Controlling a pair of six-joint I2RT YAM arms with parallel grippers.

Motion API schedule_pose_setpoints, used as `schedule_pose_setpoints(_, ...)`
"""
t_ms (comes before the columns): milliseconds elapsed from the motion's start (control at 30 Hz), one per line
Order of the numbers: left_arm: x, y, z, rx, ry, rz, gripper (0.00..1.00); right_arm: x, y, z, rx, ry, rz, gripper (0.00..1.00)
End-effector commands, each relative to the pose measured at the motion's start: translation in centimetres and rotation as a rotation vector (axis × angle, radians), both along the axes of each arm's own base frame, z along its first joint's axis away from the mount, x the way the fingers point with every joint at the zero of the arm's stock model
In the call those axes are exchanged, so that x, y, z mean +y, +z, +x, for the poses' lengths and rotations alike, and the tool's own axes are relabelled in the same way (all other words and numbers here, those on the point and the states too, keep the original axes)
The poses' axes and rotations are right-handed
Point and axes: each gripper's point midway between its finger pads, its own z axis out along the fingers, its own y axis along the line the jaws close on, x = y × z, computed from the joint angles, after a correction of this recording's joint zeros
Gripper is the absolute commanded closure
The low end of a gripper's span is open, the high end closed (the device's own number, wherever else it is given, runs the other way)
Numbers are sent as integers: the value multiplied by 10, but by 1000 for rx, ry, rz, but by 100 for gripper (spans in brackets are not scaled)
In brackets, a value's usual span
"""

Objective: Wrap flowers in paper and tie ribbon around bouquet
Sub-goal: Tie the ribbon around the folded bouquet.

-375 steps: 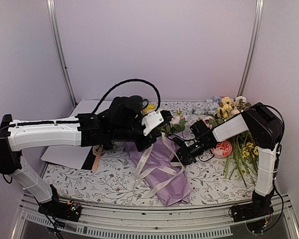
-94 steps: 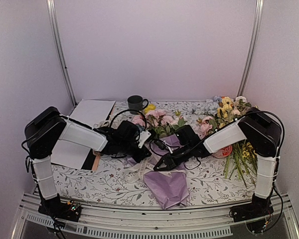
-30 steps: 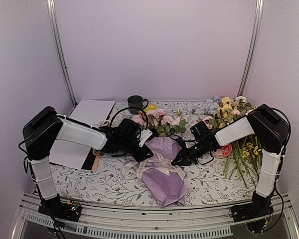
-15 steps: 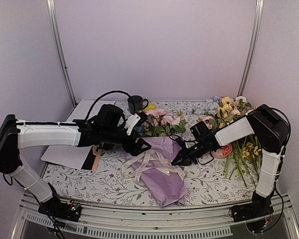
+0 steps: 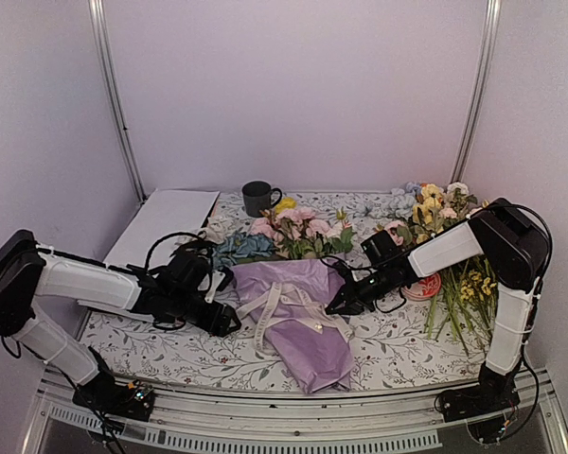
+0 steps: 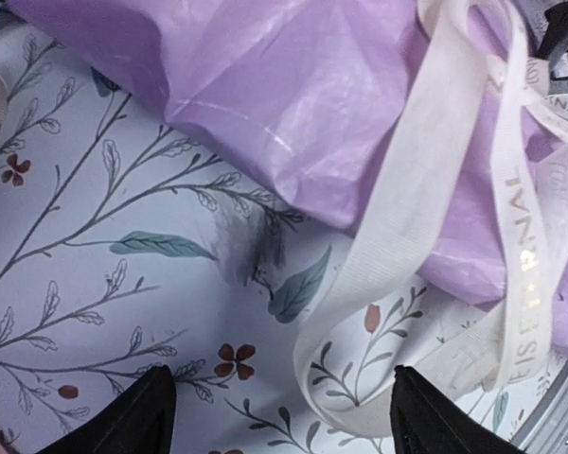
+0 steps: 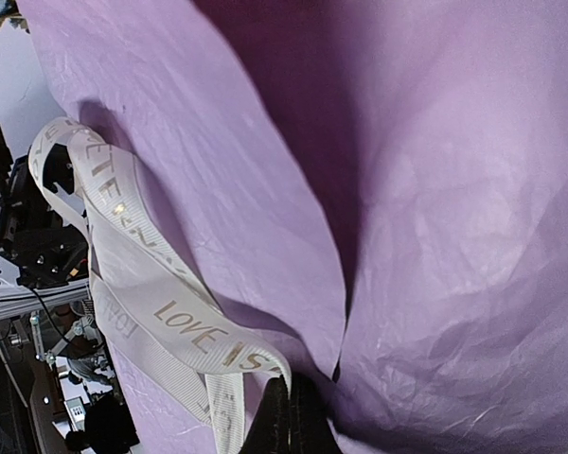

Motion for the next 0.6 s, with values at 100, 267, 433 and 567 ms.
schedule_pose_setpoints(100,-17,-23,7,60,-6,-19,32,-24,-40,-8,36,-32,-159,100)
schedule_pose_setpoints(267,-20,-24,-5,96,-49,-46,91,-21,-36,-5,29,-32,-149,100)
schedule_pose_setpoints(433,4,-9,-1,35,-2,41,100,-19,-27,2,15,-36,-138,100)
schedule_pose_setpoints(567,46,10,14,-31,122,128,100,-30,-26,12,23,-70,-131,100)
